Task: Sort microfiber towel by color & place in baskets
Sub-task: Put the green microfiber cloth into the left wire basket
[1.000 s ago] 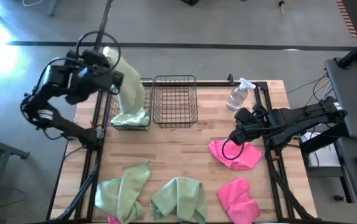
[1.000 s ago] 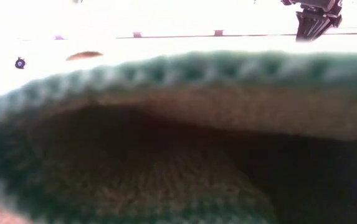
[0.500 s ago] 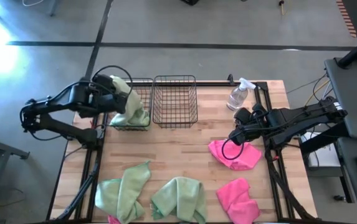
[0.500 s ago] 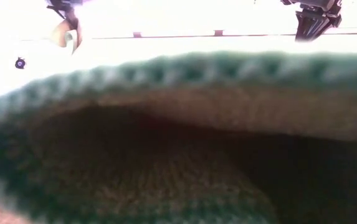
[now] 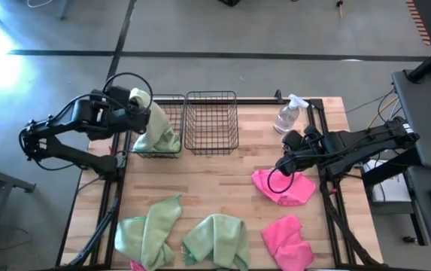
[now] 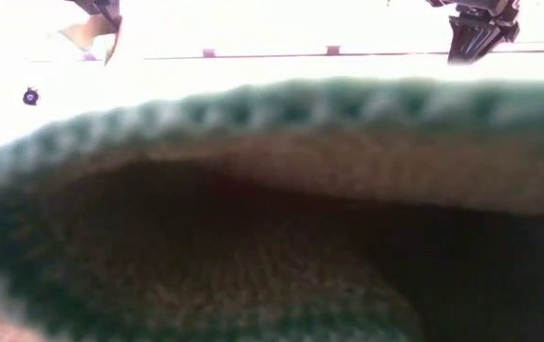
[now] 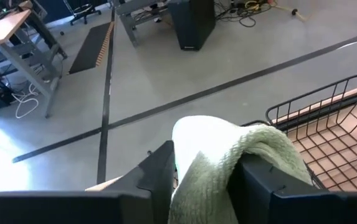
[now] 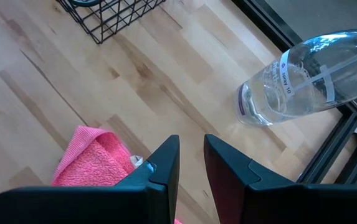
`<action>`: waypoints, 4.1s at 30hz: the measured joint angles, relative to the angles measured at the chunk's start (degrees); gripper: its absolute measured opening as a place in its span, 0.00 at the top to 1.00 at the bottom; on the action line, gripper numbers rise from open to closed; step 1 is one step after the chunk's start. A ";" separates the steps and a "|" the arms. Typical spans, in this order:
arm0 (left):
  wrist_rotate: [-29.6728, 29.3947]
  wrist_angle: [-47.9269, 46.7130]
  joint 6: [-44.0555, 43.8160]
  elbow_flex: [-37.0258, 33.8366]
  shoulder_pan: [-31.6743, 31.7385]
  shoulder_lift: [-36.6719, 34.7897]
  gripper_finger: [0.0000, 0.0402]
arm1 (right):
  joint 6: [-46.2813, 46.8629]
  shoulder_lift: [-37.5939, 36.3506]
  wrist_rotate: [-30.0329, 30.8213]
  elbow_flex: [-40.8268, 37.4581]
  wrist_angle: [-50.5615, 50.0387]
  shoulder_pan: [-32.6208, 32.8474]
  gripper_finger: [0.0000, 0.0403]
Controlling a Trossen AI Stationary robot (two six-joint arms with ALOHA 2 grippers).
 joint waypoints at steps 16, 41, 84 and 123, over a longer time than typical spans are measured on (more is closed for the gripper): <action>1.97 -0.11 -0.62 -1.63 5.61 0.33 0.52 | 0.00 0.00 -0.15 -0.02 0.15 0.00 0.83; 1.54 11.73 16.32 -1.67 15.08 1.15 0.35 | 0.03 0.02 -0.57 -0.02 0.57 0.00 0.83; 26.90 -2.70 22.30 0.18 15.43 7.80 0.34 | -1.55 0.02 -0.04 -0.02 0.99 0.00 0.83; 56.98 10.39 -25.64 -10.71 -34.27 6.91 0.34 | -0.37 0.02 -2.36 -6.91 3.43 0.02 0.83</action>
